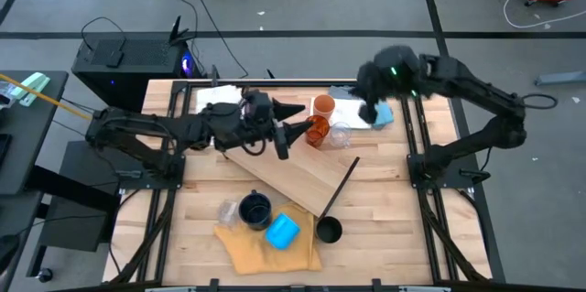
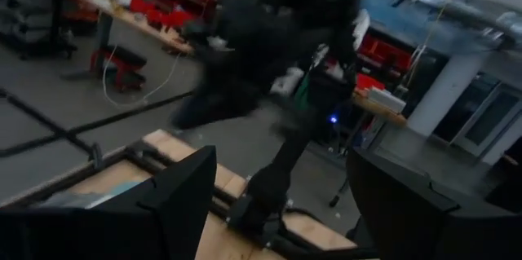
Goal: Stack small to large cups/mugs on shelf
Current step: Put the orange cup on the shelf
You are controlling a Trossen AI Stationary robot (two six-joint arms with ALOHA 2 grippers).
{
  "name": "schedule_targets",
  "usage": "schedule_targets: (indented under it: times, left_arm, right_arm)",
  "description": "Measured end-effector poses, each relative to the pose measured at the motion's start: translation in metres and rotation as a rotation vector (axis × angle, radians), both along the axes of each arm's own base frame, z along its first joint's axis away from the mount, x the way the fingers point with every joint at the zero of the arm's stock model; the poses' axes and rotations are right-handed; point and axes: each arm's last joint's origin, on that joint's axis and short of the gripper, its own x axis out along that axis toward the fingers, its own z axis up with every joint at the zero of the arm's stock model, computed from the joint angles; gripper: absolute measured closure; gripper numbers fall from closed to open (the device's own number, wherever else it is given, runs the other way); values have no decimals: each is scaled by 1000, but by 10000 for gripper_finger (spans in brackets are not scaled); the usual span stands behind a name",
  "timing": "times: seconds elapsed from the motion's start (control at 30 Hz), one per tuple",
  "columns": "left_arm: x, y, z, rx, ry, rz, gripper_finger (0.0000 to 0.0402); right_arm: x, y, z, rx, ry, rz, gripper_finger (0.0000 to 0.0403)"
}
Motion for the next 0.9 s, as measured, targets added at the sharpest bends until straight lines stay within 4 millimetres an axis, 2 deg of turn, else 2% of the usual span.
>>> schedule_targets:
  times: [0.17,0.3,0.47,0.67,0.8,0.9]
  left_arm:
    - [-19,1,16,53,-26,0,118]
    - [-32,2,24,86,-16,2,118]
    - [-41,3,23,97,52,2,118]
    - [-44,4,20,114,98,0,118]
    - [-44,4,18,126,127,-2,118]
    - [-47,4,18,129,137,-2,118]
  right_arm:
    - [8,-53,-19,176,7,-27,386]
    - [19,-82,-38,294,26,-21,384]
    - [46,-103,-74,384,126,10,364]
    - [73,-122,-117,453,250,-19,290]
    - [79,-130,-133,423,324,-92,251]
    - [83,-135,-139,390,347,-152,242]
